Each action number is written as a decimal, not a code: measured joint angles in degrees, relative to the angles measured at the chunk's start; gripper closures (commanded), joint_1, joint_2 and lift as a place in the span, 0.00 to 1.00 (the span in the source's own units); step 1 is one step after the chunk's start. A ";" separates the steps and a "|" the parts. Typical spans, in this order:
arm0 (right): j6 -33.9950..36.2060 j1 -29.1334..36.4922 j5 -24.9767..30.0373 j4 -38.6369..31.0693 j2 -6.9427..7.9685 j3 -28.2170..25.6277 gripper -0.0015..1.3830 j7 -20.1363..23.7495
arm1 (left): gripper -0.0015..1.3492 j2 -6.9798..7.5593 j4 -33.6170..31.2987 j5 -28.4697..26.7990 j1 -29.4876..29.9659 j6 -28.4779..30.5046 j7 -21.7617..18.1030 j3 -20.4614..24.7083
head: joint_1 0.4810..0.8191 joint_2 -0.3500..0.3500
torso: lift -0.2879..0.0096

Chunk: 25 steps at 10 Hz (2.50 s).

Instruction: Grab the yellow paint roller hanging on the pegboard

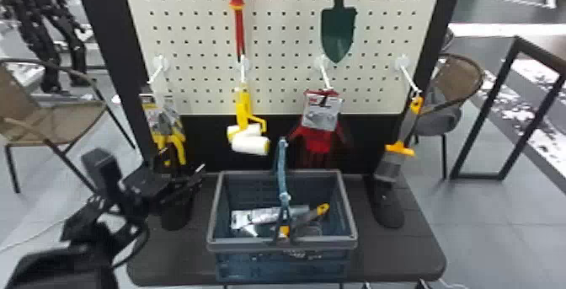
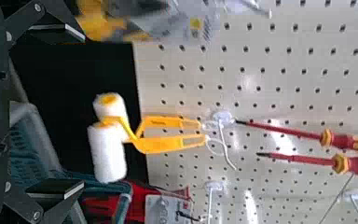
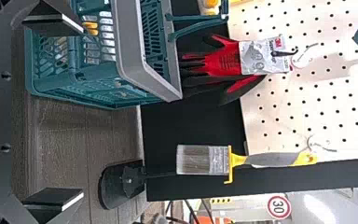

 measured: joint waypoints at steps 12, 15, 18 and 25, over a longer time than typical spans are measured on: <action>-0.34 -2.74 -0.11 2.85 1.20 0.80 0.06 0.81 | 0.11 5.14 41.29 13.70 -32.73 -6.99 -14.91 -21.71 | 0.20 0.50 | 0.63; -0.52 -3.16 -0.24 3.48 1.55 0.79 0.06 1.24 | 0.44 5.00 45.17 17.03 -35.39 -8.76 -15.59 -24.92 | 0.20 0.50 | 0.63; -1.07 -2.96 -0.55 3.52 1.49 0.78 0.06 1.23 | 0.89 5.08 45.23 16.55 -35.21 -6.38 -14.84 -25.77 | 0.20 0.50 | 0.63; -1.18 -2.90 -0.64 3.52 1.48 0.71 0.06 1.23 | 0.89 5.68 45.23 17.24 -35.22 -6.94 -14.23 -27.41 | 0.20 0.50 | 0.63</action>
